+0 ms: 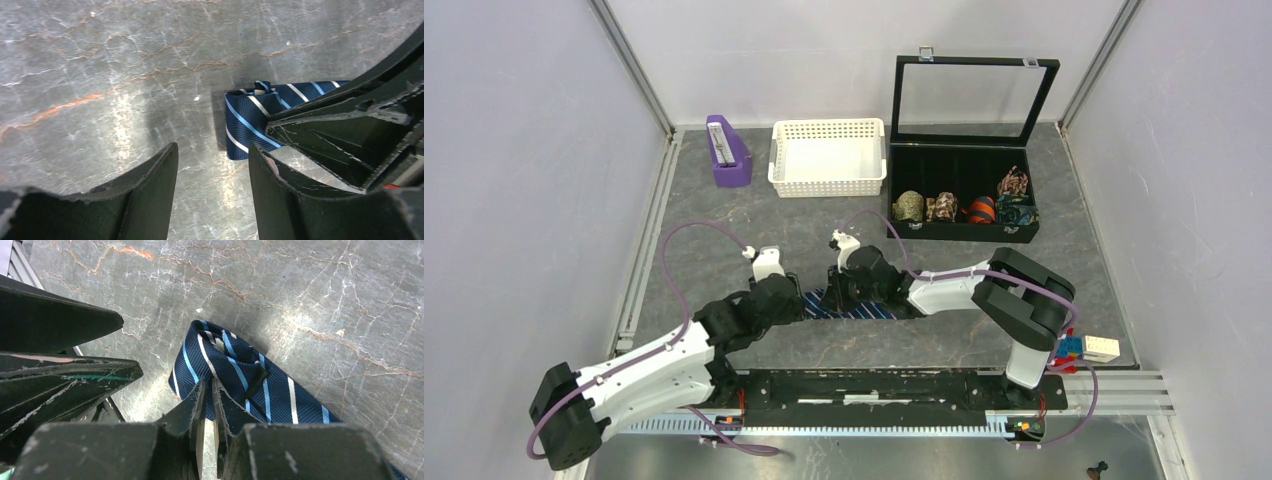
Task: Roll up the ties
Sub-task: Roll the tie at the center of the board.
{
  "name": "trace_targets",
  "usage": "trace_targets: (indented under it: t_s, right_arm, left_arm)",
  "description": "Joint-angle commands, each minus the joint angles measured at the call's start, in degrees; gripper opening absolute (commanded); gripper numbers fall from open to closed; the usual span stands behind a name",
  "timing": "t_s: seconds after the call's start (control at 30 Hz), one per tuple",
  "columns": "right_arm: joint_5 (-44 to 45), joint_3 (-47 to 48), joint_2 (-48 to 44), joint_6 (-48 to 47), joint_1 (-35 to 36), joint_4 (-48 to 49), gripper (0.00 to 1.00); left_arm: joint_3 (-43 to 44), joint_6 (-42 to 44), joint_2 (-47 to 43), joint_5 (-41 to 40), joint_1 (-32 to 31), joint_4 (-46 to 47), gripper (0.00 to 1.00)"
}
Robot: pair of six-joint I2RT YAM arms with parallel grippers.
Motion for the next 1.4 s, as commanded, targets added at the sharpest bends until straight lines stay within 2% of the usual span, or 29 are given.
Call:
trace_targets:
  t_s: [0.0, 0.33, 0.53, 0.7, 1.37]
  right_arm:
    - [0.9, -1.4, -1.9, -0.8, -0.3, 2.0, 0.16]
    - [-0.4, -3.5, -1.7, -0.1, -1.8, 4.3, 0.15]
    - [-1.5, -3.3, -1.2, 0.3, -2.2, 5.1, 0.15]
    - [-1.9, -3.2, -1.2, 0.3, -2.6, 5.2, 0.15]
    - [-3.1, -3.3, 0.1, 0.5, -3.4, 5.9, 0.15]
  left_arm:
    - [-2.1, 1.3, -1.6, 3.6, 0.4, 8.8, 0.61]
    - [-7.7, 3.4, -1.9, 14.3, 6.2, 20.5, 0.62]
    - [-10.6, 4.4, -0.2, 18.8, 8.6, 27.9, 0.59]
    - [-12.4, 4.4, 2.8, 21.2, 10.5, 32.6, 0.54]
    - [-16.7, 4.7, 12.3, 26.0, 13.7, 47.1, 0.48]
